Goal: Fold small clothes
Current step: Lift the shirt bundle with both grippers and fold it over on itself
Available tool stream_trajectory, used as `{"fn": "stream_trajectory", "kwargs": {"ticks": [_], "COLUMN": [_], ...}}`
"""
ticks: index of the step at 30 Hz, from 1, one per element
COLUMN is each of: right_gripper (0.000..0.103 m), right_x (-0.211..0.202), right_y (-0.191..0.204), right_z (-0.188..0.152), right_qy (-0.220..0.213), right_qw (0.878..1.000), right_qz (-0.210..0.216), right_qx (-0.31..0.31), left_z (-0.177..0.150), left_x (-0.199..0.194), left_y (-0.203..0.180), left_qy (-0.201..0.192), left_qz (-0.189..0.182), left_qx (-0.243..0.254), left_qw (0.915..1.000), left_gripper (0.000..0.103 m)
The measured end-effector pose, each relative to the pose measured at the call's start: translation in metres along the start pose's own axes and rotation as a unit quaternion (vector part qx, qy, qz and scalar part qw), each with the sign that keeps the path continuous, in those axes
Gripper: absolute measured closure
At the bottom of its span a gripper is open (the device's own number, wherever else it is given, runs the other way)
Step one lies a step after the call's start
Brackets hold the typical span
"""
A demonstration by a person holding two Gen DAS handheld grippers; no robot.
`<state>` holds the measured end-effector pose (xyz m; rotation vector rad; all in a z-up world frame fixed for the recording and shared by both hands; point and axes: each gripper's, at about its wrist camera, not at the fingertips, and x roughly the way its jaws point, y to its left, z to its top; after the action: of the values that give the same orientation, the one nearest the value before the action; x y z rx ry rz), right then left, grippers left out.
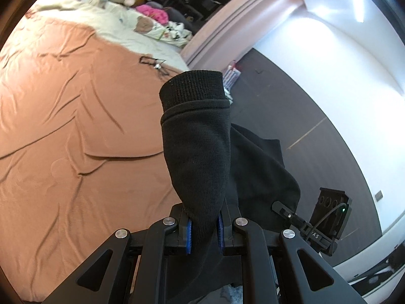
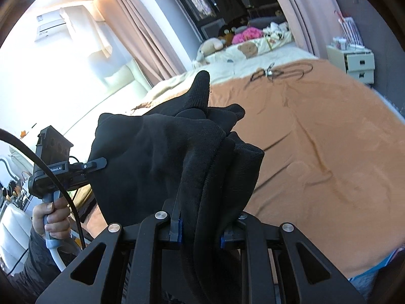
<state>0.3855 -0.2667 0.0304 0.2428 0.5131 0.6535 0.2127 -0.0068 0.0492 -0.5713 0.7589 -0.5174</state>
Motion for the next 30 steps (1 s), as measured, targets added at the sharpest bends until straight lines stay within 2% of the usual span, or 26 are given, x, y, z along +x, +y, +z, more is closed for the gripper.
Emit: {"fn": "stream_trajectory", "kwargs": {"ticks": [7,14,21,30], "right_gripper": [0.087,0.087,0.087,0.087], "right_x": [-0.065,-0.137,-0.188,-0.204], "right_y": [-0.004,-0.009,-0.023,-0.026], "right_z": [0.0,0.001,-0.005,-0.004], "right_qy": [-0.028,-0.056,-0.083,-0.079], "right_qw": [0.999,0.997,0.992,0.985], "right_qz": [-0.012,-0.042,-0.082,-0.146], "right_qx": [-0.014,-0.033,-0.049,-0.051], "left_z": [0.001,0.011,0.021,0.03], "left_x": [0.004,0.034,0.096,0.193], "left_y": [-0.064,-0.121,-0.162,-0.198], "left_qy": [0.001,0.015,0.041,0.071], "left_qz": [-0.027,-0.053,-0.08,-0.111], "left_qx": [0.037,0.079,0.116,0.14], "left_qw": [0.9989,0.9954,0.9892,0.9813], "left_gripper": [0.088,0.088,0.088,0.088]}}
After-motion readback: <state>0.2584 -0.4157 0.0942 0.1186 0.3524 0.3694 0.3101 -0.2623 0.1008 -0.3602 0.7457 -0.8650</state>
